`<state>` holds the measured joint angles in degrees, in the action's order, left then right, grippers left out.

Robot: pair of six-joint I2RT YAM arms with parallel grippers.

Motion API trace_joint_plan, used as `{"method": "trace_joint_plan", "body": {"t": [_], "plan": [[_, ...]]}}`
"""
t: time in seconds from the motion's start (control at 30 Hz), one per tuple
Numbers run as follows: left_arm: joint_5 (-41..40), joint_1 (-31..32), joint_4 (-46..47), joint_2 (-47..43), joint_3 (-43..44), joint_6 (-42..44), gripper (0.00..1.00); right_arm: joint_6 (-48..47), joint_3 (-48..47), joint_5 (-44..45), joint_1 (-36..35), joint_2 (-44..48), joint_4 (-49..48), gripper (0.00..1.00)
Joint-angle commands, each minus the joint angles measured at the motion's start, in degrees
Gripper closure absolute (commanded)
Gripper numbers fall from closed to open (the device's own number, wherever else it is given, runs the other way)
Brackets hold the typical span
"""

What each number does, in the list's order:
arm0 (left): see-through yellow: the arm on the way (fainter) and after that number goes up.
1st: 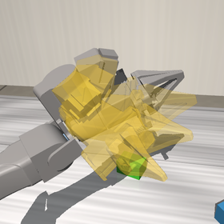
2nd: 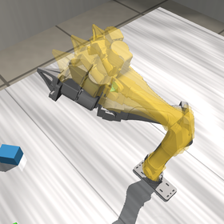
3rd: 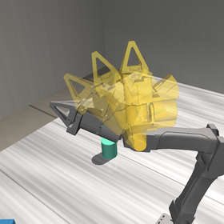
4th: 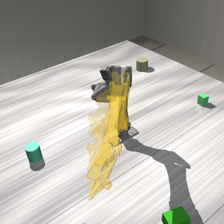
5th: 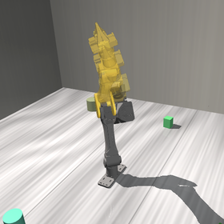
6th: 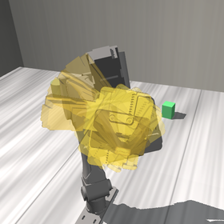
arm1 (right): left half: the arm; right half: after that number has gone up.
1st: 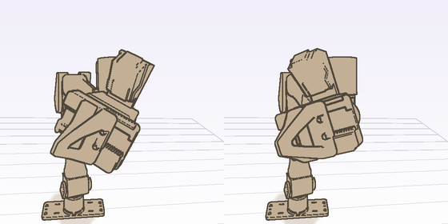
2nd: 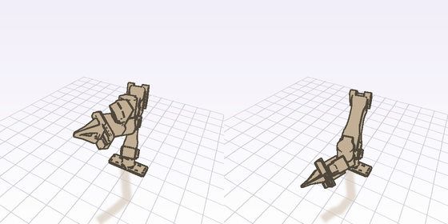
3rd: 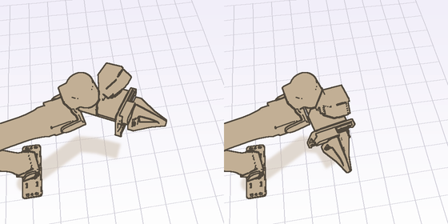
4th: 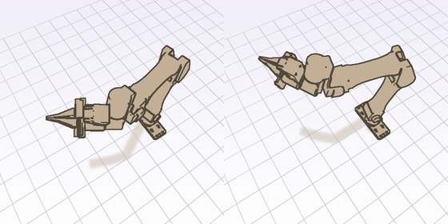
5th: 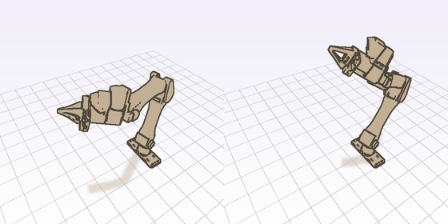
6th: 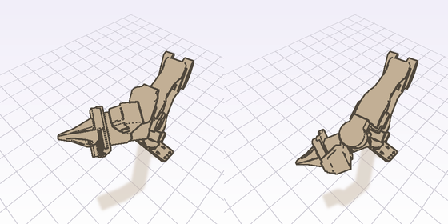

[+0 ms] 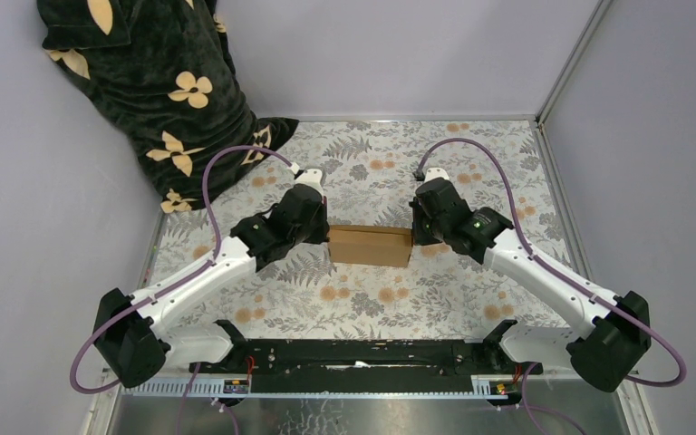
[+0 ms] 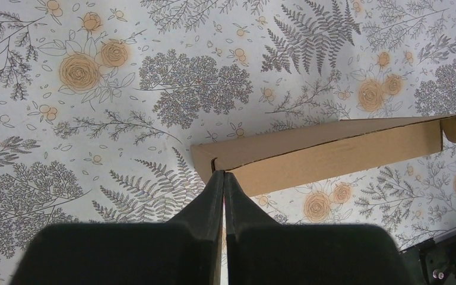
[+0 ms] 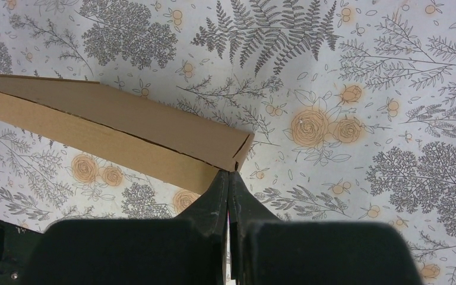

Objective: Fold the paper box

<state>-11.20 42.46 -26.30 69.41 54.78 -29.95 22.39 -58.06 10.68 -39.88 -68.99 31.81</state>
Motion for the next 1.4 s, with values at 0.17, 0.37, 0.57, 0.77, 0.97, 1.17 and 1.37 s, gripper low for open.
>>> {"method": "trace_joint_plan", "body": {"t": [0.17, 0.37, 0.57, 0.77, 0.97, 1.17, 1.37], "plan": [[-0.03, 1.44, -2.17, 1.56, 2.17, -2.46, 0.96, 4.39, -3.09, 0.46, -1.0, -1.66, 2.75, 1.0], [-0.04, 2.07, -2.5, 1.62, 2.34, -3.21, 0.96, 6.67, -3.78, 1.04, -1.18, -2.44, 3.81, 1.0], [0.0, 2.78, -2.46, 1.65, 2.26, -3.91, 0.96, 8.62, -4.25, 0.83, -1.33, -2.79, 4.22, 1.0], [-0.08, 3.37, -2.37, 1.87, 2.24, -4.56, 0.96, 10.87, -3.68, 1.26, -1.54, -2.67, 3.77, 1.0], [-0.3, 3.83, -2.18, 2.11, 2.04, -4.95, 0.96, 13.11, -2.46, 2.02, -1.84, -2.58, 2.65, 1.0], [-0.23, 4.04, -2.03, 2.11, 1.81, -5.19, 0.96, 14.95, -1.26, 3.79, -2.27, -1.77, 2.17, 1.0], [-0.4, 4.08, -2.08, 2.14, 1.9, -5.28, 0.96, 15.39, 0.67, 5.33, -2.59, -0.31, 1.26, 1.0]]}}
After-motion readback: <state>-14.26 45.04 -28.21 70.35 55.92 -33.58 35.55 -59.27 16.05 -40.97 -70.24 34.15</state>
